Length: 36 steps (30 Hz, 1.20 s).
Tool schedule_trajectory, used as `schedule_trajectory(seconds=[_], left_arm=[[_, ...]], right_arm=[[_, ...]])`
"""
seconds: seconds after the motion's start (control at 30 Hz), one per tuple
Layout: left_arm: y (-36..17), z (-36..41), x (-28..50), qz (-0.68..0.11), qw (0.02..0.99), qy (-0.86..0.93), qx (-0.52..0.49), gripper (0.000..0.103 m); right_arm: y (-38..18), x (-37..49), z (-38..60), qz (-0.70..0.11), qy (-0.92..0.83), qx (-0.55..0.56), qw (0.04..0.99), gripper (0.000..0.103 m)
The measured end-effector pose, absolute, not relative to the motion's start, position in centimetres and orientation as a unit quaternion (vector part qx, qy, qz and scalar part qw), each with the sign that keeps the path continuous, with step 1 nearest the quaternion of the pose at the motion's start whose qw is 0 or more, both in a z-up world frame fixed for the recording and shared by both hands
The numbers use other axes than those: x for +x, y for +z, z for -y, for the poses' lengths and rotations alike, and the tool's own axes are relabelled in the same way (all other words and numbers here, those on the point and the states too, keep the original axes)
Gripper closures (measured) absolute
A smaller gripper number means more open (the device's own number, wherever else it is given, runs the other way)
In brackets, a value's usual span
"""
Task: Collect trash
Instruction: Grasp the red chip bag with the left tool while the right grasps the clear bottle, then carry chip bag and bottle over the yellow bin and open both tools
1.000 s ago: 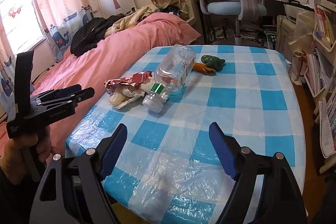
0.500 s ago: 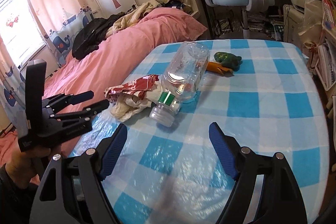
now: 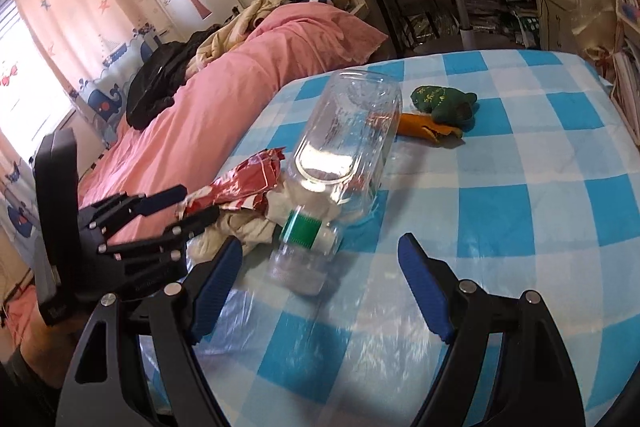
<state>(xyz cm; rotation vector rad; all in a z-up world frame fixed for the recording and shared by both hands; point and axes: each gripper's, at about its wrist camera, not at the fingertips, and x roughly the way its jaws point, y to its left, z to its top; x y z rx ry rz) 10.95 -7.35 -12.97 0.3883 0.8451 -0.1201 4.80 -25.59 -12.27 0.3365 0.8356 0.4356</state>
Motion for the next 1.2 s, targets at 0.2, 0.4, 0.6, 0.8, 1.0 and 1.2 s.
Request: schedule_trajectory(seconds=[0.2, 0.4, 0.6, 0.8, 1.0, 1.2], left_arm=[[-13.4, 8.8, 11.2, -0.405, 0.882, -0.073, 0.231, 0.055], [-12.1, 6.8, 12.7, -0.417, 0.898, -0.061, 0.126, 0.093], [-10.1, 3.9, 12.3, -0.402, 0.913, -0.065, 0.021, 0.100], [-8.3, 1.4, 11.1, -0.366, 0.927, -0.061, -0.049, 0.101], [-5.9, 0.5, 9.5, -0.316, 0.942, -0.078, -0.086, 0.101], [-5.6, 1.9, 7.9, -0.307, 0.942, -0.108, -0.077, 0.101]], right_arm=[[-12.6, 6.5, 25.2, -0.403, 0.208, 0.180, 0.873, 0.026], [-12.4, 8.0, 24.3, -0.397, 0.200, 0.189, 0.876, 0.021], [-13.3, 9.5, 24.3, -0.408, 0.173, 0.171, 0.880, 0.017], [-13.6, 9.1, 26.6, -0.417, 0.199, 0.212, 0.861, 0.040], [-12.2, 7.1, 28.9, -0.392, 0.230, 0.256, 0.853, 0.041], [-10.5, 4.3, 30.0, -0.375, 0.258, 0.282, 0.845, 0.041]])
